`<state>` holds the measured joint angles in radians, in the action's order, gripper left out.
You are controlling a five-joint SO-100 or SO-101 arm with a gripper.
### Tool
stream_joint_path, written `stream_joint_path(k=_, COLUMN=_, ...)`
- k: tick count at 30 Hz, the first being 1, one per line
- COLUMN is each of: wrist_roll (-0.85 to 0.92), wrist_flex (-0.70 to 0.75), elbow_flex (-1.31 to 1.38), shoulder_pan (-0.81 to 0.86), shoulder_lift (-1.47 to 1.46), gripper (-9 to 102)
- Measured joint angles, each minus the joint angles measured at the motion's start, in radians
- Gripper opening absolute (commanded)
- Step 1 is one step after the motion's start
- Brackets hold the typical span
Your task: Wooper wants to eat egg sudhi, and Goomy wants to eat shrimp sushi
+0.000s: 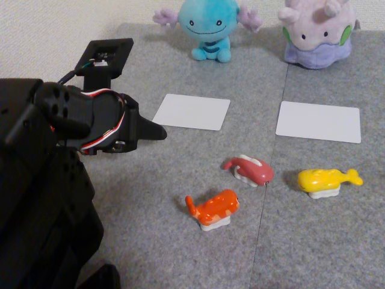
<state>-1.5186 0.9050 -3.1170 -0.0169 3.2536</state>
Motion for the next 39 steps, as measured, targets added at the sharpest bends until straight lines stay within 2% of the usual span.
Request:
stream_joint_path(k=21, wrist_roll=0.003, wrist_flex=0.000, elbow_flex=-0.002, shoulder_pan=0.009, shoulder_lift=0.000, gripper=26)
stream_joint_path(k=31, wrist_roll=0.032, wrist_flex=-0.066, elbow_flex=-0.002, shoulder_pan=0.009, shoulder_lift=0.000, gripper=26)
stream_joint_path(k=36, wrist_roll=0.031, wrist_flex=-0.063, elbow_flex=0.106, shoulder_pan=0.064, shoulder_lift=-0.008, gripper=26)
stream_joint_path(k=39, wrist_roll=0.032, wrist_flex=-0.012, elbow_flex=0.230, shoulder_pan=0.118, shoulder_lift=-0.028, gripper=26)
